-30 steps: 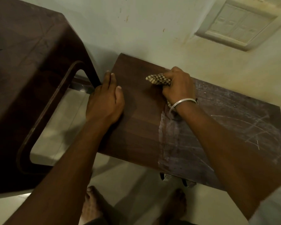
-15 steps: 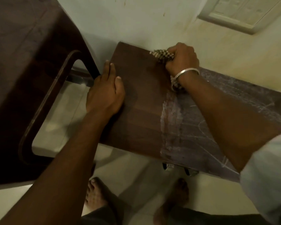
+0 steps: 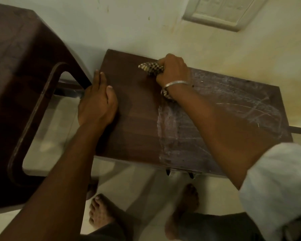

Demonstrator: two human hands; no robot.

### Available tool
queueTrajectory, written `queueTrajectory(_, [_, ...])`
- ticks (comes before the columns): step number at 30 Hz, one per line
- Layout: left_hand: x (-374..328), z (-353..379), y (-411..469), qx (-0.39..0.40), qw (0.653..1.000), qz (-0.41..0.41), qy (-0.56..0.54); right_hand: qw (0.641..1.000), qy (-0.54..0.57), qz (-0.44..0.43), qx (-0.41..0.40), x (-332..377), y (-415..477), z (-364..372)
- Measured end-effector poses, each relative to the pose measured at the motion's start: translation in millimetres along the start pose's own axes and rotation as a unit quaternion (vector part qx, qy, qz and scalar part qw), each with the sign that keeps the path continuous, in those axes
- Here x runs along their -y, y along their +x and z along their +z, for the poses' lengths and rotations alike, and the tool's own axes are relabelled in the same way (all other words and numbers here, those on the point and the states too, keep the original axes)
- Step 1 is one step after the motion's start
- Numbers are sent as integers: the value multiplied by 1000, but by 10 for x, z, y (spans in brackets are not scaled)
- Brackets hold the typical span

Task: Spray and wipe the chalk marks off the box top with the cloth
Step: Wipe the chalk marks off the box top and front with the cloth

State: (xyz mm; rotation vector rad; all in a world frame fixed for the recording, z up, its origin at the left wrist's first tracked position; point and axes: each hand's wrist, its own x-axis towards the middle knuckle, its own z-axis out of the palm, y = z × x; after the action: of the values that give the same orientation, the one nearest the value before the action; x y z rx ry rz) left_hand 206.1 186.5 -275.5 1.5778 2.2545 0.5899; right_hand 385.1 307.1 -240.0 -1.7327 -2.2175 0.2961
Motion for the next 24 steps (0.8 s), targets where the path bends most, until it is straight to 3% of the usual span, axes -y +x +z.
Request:
queueTrajectory(4, [-1,9,23,-1,1000,-1,9,999,10,-47,10,-72,-360,43])
queueTrajectory(9, [-20,-11,5,1,1000,-5,-7,1000,-15,-6,15,-12,42,-46])
queueTrajectory(14, [-32,-3,20,-3,1000,-10,0,1000,9,-17,6,-31,-454,-30])
queueTrajectory(20, [-17,-5,16,-5,1000,0,2,1000,-4,8,24,-8,-181,-125])
queueTrajectory(24, [-16,13,19,-9,1000,0,12,1000,26,-3,17,-38,-610,-77])
